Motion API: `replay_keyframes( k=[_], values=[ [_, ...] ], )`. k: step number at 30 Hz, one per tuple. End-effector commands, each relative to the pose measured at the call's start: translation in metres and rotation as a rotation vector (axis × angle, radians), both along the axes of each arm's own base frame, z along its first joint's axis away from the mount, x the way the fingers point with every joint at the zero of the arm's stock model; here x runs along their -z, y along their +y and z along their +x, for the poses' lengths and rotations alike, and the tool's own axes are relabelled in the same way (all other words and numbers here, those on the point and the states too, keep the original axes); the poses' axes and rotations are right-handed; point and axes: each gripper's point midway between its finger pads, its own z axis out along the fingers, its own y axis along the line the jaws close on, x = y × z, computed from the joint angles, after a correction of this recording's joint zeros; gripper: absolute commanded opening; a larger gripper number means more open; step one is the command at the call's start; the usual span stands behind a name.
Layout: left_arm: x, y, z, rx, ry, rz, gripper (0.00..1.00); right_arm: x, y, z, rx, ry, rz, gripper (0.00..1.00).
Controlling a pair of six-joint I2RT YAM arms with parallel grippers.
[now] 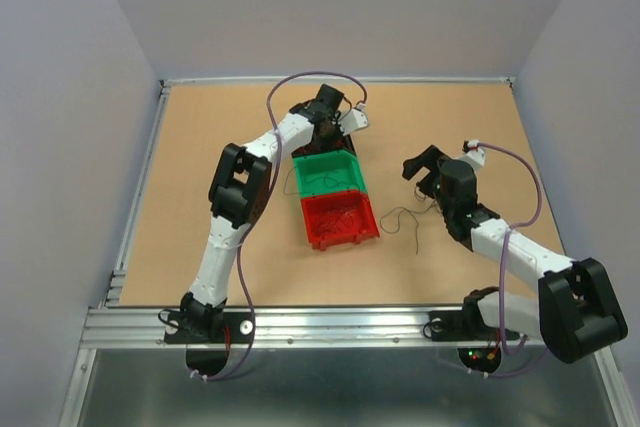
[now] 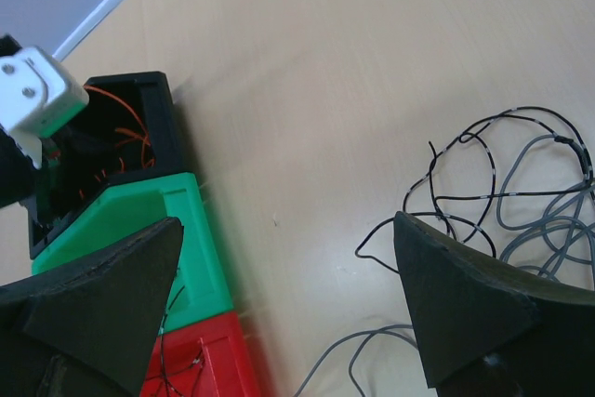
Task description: Untangle the cables
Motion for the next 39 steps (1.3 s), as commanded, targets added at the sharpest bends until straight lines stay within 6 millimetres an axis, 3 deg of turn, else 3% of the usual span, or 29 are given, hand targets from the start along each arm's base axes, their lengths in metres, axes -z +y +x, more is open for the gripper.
replay_keyframes(
  k=[1,2,3,4,7,8,10,11,13,14,17,19,21,22,23,24,25,27,28,29,31,32,33,34,35,36,37,38,39],
  values=[
    [0.029,0.034,-0.024,-0.078,0.154,0.101,0.00,-0.010,-0.001,0.002,-0.002,-0.053,0.007,1.00],
    [0.019,0.027,-0.015,-0.075,0.101,0.060,0.00,-0.009,-0.002,0.002,0.004,-0.051,0.004,1.00],
    [0.020,0.028,-0.019,-0.073,0.096,0.049,0.00,-0.007,-0.003,0.002,0.011,-0.045,0.002,1.00],
    [-0.002,0.025,-0.016,-0.073,0.050,0.017,0.00,-0.006,-0.005,0.003,0.018,-0.043,-0.001,1.00],
    [-0.029,0.021,-0.011,-0.072,-0.011,-0.035,0.00,0.003,-0.010,0.004,0.054,-0.009,-0.012,1.00],
    [-0.049,0.018,-0.010,-0.075,-0.045,-0.065,0.00,0.004,-0.014,0.004,0.077,-0.001,-0.017,1.00],
    [-0.064,0.013,-0.014,-0.050,-0.059,-0.099,0.00,0.010,-0.018,0.005,0.106,0.018,-0.024,1.00],
    [-0.085,0.010,-0.014,-0.040,-0.099,-0.134,0.05,0.011,-0.020,0.005,0.115,0.024,-0.029,1.00],
    [-0.096,0.010,-0.019,-0.035,-0.123,-0.158,0.12,0.013,-0.022,0.005,0.131,0.038,-0.038,1.00],
    [-0.115,0.010,-0.021,-0.031,-0.159,-0.187,0.19,0.013,-0.024,0.006,0.143,0.040,-0.041,1.00],
    [-0.137,0.008,-0.028,-0.017,-0.208,-0.235,0.31,0.014,-0.028,0.005,0.166,0.045,-0.049,1.00],
    [-0.142,0.007,-0.033,-0.010,-0.220,-0.247,0.34,0.017,-0.030,0.006,0.176,0.054,-0.060,1.00],
    [-0.159,0.007,-0.039,-0.004,-0.250,-0.282,0.38,0.019,-0.034,0.007,0.194,0.063,-0.074,1.00],
    [-0.155,0.010,-0.045,-0.006,-0.243,-0.289,0.41,0.024,-0.034,0.008,0.198,0.075,-0.085,1.00],
    [-0.159,0.009,-0.049,-0.007,-0.253,-0.312,0.46,0.024,-0.037,0.010,0.214,0.079,-0.101,1.00],
    [-0.185,0.007,-0.052,-0.007,-0.308,-0.384,0.67,0.027,-0.040,0.010,0.225,0.095,-0.116,1.00],
    [-0.198,0.006,-0.061,-0.003,-0.340,-0.448,0.79,0.032,-0.043,0.012,0.244,0.116,-0.136,1.00],
    [-0.211,0.004,-0.071,0.024,-0.370,-0.515,0.87,0.036,-0.044,0.014,0.254,0.129,-0.145,1.00],
    [-0.197,0.008,-0.080,0.024,-0.346,-0.517,0.91,0.040,-0.044,0.014,0.256,0.139,-0.149,1.00],
    [-0.219,0.005,-0.083,0.044,-0.408,-0.573,0.92,0.045,-0.042,0.015,0.251,0.152,-0.147,1.00],
    [-0.213,0.008,-0.088,0.023,-0.402,-0.604,0.98,0.054,-0.042,0.016,0.249,0.175,-0.156,1.00],
    [-0.230,0.010,-0.088,0.021,-0.451,-0.648,0.99,0.056,-0.040,0.017,0.245,0.181,-0.154,1.00],
    [-0.233,0.013,-0.088,0.012,-0.465,-0.673,0.99,0.057,-0.039,0.018,0.242,0.187,-0.151,0.93],
    [-0.223,0.022,-0.089,-0.022,-0.452,-0.698,0.99,0.058,-0.037,0.019,0.234,0.189,-0.147,0.84],
    [-0.250,0.023,-0.091,-0.005,-0.526,-0.779,0.99,0.057,-0.033,0.020,0.212,0.190,-0.140,0.72],
    [-0.257,0.028,-0.093,-0.009,-0.554,-0.824,0.99,0.054,-0.031,0.021,0.199,0.184,-0.141,0.57],
    [-0.238,0.037,-0.098,-0.043,-0.526,-0.862,0.99,0.047,-0.029,0.021,0.179,0.168,-0.144,0.18],
    [-0.244,0.039,-0.103,-0.030,-0.549,-0.902,0.99,0.040,-0.027,0.021,0.166,0.152,-0.134,0.05],
    [-0.251,0.041,-0.115,0.003,-0.597,-0.957,0.99,0.024,-0.023,0.017,0.137,0.111,-0.106,0.01]
  ],
)
